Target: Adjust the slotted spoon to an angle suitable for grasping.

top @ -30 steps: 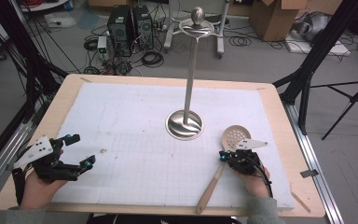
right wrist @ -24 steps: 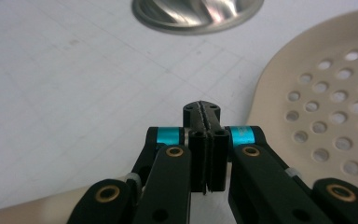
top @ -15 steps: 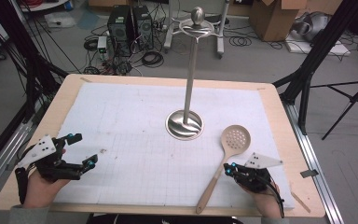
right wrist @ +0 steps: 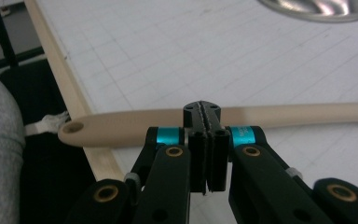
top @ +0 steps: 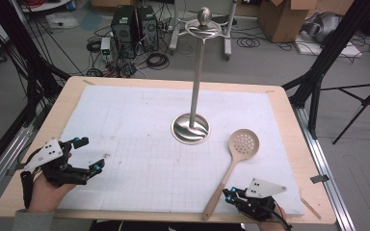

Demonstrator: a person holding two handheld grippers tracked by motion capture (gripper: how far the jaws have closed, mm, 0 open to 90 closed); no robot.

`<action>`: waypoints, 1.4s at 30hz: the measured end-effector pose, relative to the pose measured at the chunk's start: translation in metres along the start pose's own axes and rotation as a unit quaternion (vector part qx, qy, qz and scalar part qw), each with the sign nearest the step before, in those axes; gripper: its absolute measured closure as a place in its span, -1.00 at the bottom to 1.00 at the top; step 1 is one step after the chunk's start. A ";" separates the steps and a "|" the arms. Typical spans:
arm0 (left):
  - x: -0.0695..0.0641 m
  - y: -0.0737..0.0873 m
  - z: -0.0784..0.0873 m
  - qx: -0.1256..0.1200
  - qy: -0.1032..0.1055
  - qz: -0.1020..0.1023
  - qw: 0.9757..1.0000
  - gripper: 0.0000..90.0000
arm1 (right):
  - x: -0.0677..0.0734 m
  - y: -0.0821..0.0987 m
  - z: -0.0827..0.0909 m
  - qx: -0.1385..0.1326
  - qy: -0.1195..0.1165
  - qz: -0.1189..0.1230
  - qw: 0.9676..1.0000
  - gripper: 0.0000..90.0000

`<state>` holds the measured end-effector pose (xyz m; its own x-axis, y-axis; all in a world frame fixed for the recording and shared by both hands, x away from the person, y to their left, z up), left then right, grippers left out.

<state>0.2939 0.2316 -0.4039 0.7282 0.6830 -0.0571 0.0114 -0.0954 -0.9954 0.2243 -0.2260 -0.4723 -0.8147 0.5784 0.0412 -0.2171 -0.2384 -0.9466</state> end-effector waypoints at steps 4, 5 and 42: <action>-0.001 0.001 -0.001 0.004 0.001 -0.001 1.000 -0.96 | -0.001 0.008 -0.005 0.018 -0.009 0.000 1.000 1.00; -0.001 0.002 -0.002 0.006 0.001 -0.003 1.000 -0.96 | -0.001 0.009 -0.007 0.020 -0.011 -0.003 1.000 1.00; -0.002 0.003 0.012 0.012 -0.014 -0.008 1.000 -0.96 | -0.009 -0.021 -0.097 0.037 0.012 0.022 0.999 1.00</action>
Point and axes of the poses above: each handheld gripper's, and its own axes: z roughly backward along the jaws, y roughly out of its underside, x roughly to its left, the point moved 6 cm from there along -z, roughly forward along the jaws, and after that the axes turned 15 degrees about -x, right-handed, at the moved point
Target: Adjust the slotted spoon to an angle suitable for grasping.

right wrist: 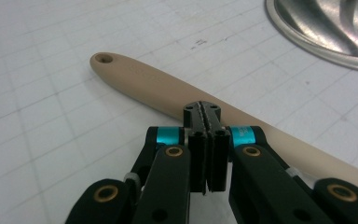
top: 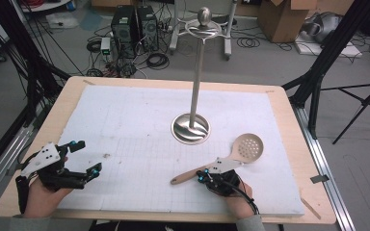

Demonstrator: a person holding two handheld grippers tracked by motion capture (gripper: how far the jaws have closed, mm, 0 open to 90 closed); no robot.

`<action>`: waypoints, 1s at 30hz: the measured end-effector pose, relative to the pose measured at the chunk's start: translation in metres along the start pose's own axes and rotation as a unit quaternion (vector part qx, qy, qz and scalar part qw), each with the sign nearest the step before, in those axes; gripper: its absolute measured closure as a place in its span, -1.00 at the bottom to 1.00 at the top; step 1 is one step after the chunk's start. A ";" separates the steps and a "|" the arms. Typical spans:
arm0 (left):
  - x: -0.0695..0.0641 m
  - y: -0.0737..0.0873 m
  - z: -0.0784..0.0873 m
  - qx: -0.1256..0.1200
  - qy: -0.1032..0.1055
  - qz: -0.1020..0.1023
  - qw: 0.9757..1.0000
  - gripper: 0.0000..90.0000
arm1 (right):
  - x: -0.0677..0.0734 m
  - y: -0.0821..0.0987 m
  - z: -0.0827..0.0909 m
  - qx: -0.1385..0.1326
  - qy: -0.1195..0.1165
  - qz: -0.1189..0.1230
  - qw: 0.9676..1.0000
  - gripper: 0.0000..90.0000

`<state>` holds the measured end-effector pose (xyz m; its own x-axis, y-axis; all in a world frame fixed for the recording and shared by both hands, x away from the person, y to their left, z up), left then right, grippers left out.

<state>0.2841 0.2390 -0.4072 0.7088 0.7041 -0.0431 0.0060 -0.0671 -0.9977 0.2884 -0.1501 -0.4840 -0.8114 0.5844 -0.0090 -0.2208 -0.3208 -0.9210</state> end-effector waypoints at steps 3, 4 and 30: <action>0.001 0.000 0.002 -0.001 -0.003 0.001 1.000 -0.96 | -0.002 -0.003 -0.007 -0.001 0.009 0.003 1.000 0.99; 0.001 0.000 0.003 -0.001 -0.004 0.002 1.000 -0.96 | -0.004 -0.004 -0.009 0.000 0.013 0.005 1.000 0.99; 0.003 -0.002 0.013 -0.004 -0.012 0.003 1.000 -0.96 | -0.027 -0.019 -0.052 0.015 0.061 -0.020 0.998 1.00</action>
Point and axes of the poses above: each handheld gripper's, and its own axes: z roughly backward along the jaws, y roughly out of its underside, x roughly to its left, the point moved 6 cm from there along -z, roughly forward along the jaws, and after that the axes turned 15 degrees about -x, right-handed, at the moved point
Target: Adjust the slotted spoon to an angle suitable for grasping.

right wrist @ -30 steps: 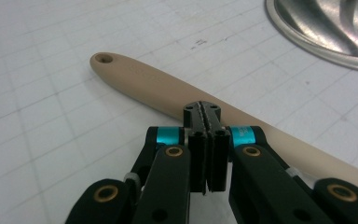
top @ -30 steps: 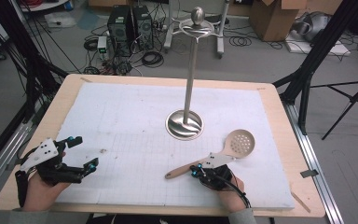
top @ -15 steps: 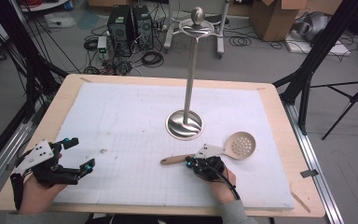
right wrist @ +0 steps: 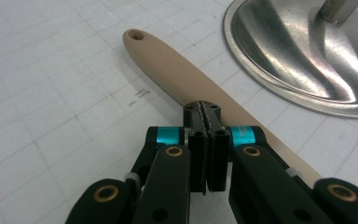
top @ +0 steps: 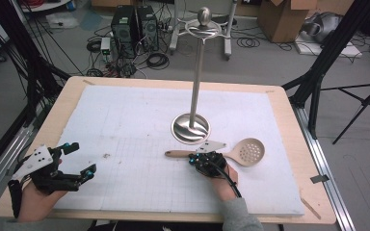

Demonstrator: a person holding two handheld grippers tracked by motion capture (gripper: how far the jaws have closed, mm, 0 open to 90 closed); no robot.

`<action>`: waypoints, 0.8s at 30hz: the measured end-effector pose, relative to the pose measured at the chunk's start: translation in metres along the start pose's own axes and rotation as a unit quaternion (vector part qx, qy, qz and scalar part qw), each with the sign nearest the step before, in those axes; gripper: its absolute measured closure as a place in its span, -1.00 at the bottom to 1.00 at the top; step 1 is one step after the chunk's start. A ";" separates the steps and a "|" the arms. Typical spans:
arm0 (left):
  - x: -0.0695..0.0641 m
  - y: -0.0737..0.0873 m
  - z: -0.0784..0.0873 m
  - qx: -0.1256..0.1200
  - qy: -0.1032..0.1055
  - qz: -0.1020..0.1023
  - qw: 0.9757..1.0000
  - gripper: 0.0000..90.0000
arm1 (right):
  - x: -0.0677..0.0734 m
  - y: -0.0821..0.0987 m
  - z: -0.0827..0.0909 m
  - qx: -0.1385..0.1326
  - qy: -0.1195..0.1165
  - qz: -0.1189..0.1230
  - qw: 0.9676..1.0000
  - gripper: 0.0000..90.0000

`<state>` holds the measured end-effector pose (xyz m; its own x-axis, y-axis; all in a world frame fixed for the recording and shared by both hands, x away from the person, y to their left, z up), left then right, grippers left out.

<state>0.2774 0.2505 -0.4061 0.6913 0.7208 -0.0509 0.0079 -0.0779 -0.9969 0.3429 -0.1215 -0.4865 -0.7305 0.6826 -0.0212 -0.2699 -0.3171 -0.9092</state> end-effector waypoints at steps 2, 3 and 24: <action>0.000 0.000 0.000 0.001 0.000 0.001 1.000 -0.96 | -0.001 0.000 -0.001 0.001 0.001 0.002 1.000 1.00; 0.000 0.001 0.000 0.000 0.000 0.001 1.000 -0.96 | -0.001 0.000 -0.002 0.001 0.000 0.001 1.000 1.00; -0.008 0.002 -0.014 -0.002 0.027 -0.001 1.000 -0.96 | -0.069 0.002 0.064 -0.038 0.081 -0.055 0.994 1.00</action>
Point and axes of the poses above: each handheld gripper's, and its own axes: z roughly backward along the jaws, y roughly out of its underside, x roughly to its left, the point moved 6 cm from there along -z, roughly forward along the jaws, and after that the axes turned 15 degrees about -x, right-handed, at the moved point
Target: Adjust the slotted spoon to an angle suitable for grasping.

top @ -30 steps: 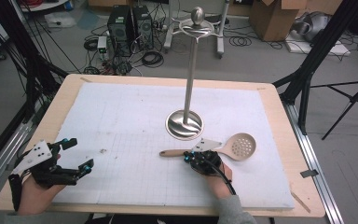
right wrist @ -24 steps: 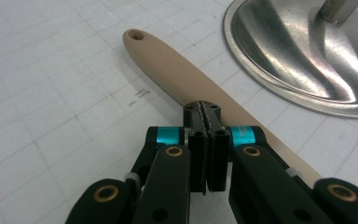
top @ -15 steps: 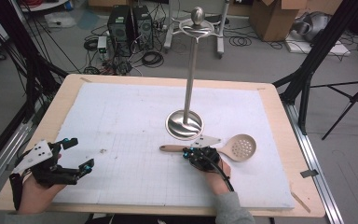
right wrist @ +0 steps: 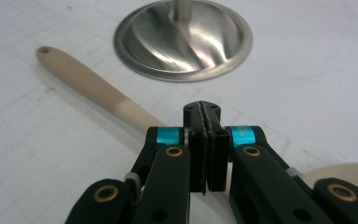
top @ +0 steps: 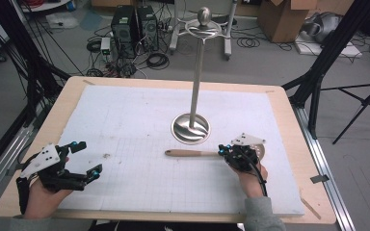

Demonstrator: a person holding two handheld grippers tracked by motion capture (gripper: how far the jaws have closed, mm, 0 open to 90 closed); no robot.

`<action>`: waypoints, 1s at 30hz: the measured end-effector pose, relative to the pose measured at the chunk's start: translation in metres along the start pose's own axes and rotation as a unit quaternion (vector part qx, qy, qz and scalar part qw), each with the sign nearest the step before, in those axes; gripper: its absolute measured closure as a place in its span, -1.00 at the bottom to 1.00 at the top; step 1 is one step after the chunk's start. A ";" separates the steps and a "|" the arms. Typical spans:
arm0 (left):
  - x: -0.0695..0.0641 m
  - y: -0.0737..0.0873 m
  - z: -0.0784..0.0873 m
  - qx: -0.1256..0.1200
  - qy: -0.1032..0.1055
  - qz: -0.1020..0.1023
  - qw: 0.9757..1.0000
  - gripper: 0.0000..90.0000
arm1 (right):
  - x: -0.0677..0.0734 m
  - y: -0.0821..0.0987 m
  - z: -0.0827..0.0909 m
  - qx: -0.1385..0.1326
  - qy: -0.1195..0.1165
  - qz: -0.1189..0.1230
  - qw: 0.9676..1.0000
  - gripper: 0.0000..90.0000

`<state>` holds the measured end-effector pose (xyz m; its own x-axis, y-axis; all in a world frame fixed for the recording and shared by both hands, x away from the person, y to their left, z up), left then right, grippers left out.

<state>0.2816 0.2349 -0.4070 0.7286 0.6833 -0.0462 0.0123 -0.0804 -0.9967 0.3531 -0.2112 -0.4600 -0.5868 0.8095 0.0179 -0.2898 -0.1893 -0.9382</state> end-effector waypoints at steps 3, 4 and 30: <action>0.001 0.000 0.001 0.001 0.001 0.000 1.000 -0.96 | -0.009 0.003 -0.001 0.008 0.017 -0.004 1.000 0.99; 0.001 -0.001 0.002 -0.002 0.000 0.000 1.000 -0.96 | -0.011 0.004 -0.002 0.011 0.021 -0.005 1.000 0.99; 0.003 -0.002 0.005 -0.004 0.001 0.006 1.000 -0.96 | -0.019 0.018 -0.016 0.069 0.064 0.018 0.995 0.99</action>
<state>0.2802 0.2404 -0.4059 0.7303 0.6806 -0.0584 0.0084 -0.0944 -0.9955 0.3712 -0.2216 -0.4830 -0.4996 0.8637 -0.0668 -0.3774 -0.2864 -0.8807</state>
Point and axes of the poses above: each handheld gripper's, and its own axes: z roughly backward along the jaws, y roughly out of its underside, x roughly to its left, the point moved 6 cm from there along -z, roughly forward along the jaws, and after that the axes turned 15 degrees about -x, right-handed, at the moved point
